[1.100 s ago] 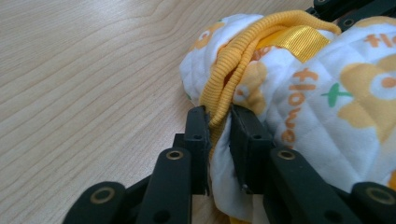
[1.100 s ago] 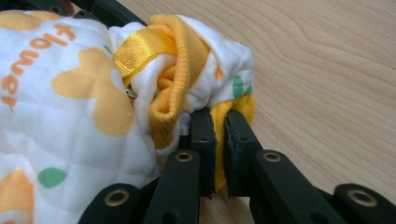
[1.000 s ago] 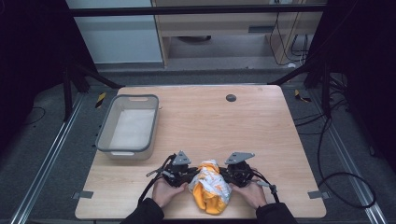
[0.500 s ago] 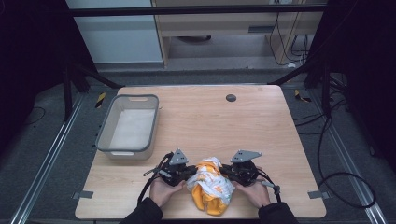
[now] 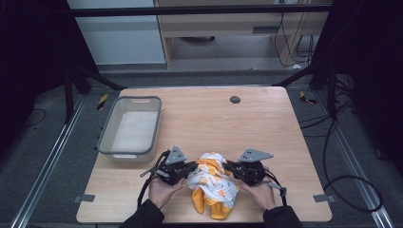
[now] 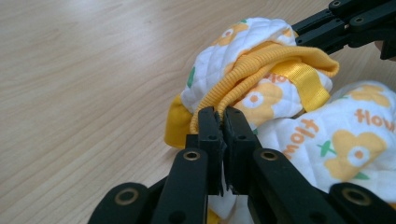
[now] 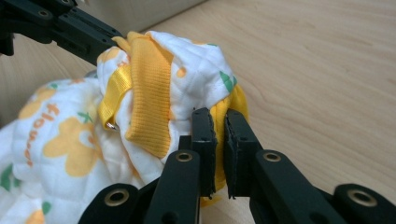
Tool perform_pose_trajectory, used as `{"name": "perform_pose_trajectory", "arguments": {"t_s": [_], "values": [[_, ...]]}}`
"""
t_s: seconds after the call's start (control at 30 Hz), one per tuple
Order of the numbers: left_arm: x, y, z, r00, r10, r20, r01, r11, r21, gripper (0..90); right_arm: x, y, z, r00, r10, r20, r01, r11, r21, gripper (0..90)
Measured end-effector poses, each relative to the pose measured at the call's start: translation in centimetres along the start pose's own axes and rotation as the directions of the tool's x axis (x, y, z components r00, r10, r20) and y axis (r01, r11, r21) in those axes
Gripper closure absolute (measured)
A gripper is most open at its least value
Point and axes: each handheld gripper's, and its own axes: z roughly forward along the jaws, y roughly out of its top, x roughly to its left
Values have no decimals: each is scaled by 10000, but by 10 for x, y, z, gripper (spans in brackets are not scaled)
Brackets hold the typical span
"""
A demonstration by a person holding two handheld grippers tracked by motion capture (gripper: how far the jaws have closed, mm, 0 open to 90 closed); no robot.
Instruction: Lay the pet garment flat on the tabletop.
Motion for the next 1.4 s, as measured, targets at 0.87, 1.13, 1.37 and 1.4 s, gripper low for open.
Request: {"name": "perform_pose_trajectory", "arguments": {"t_s": [0.87,1.13,1.37,1.4], "values": [[2,51,-36,9918,-22,-1279,-256,9761,-2160,870,6,53,-10,9867,175,1618,289,9596,-2798,839],[4,61,-32,9849,-85,-1729,-347,9688,-2456,870,6,59,-6,9747,198,2225,531,9470,-3167,837],[23,76,-14,9779,-640,-1991,100,9652,-2615,867,-13,70,15,9535,720,2926,255,9482,-3165,831],[25,79,-11,9753,-784,-2063,202,9626,-2703,867,-13,70,15,9535,720,2926,255,9482,-3165,831]]}}
